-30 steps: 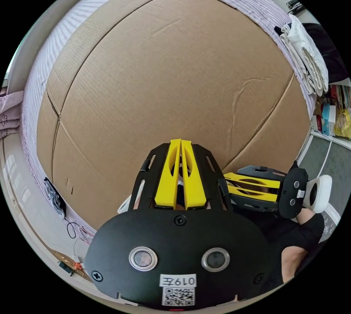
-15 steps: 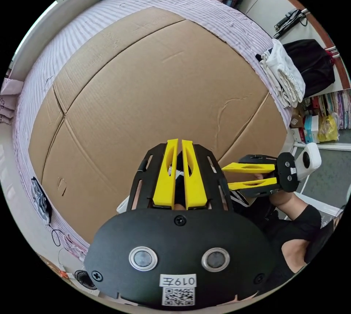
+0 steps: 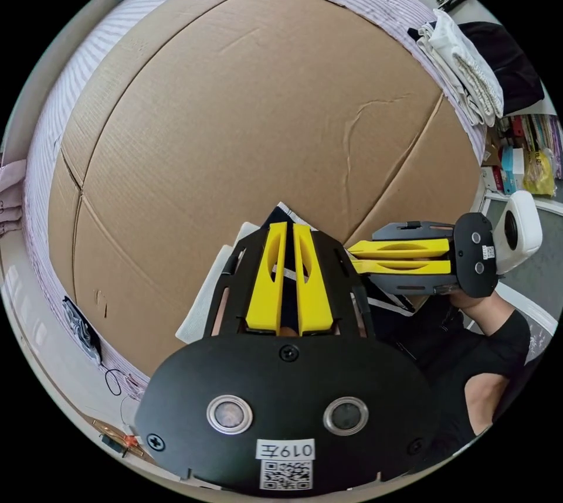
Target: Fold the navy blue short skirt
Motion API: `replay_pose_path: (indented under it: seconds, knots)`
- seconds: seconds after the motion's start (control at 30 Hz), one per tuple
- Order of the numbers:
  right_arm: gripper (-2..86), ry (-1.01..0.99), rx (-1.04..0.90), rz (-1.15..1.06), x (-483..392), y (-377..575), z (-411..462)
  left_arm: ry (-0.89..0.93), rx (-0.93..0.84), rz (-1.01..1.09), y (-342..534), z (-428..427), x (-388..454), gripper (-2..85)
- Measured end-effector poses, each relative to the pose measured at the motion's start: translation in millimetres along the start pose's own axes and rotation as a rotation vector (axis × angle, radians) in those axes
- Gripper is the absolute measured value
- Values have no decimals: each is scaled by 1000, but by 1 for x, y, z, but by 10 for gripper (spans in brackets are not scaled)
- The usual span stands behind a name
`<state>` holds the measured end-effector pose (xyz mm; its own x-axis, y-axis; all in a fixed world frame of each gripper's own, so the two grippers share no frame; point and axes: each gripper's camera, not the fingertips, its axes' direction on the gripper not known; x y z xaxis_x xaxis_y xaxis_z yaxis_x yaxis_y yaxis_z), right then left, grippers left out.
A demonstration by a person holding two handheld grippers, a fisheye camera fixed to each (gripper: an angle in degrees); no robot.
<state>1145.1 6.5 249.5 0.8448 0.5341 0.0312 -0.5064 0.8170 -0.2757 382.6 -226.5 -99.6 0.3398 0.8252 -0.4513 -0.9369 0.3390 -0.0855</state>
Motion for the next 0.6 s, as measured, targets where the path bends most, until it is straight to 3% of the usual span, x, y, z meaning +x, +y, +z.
replay_pose_path:
  seconds: [0.13,0.3,0.43,0.53,0.6]
  knots:
    - [24,29,21,-39,-12,-8,1,-6,54,14,36,20,1,9]
    - [45,209,182,-66,-28,-15,-30,-97,369,-169,158,28,-28,14]
    - [46,-41,243,-73,-31,-27,-31,-142,542,-394,281,68,-57,21]
    - [57,-177,183,-48,-29,-43,-2,0,624,-591,381,127,-91,34]
    - [65,-137,151,-45,-35,-55,14,226,668,-646,443,179,-114,56]
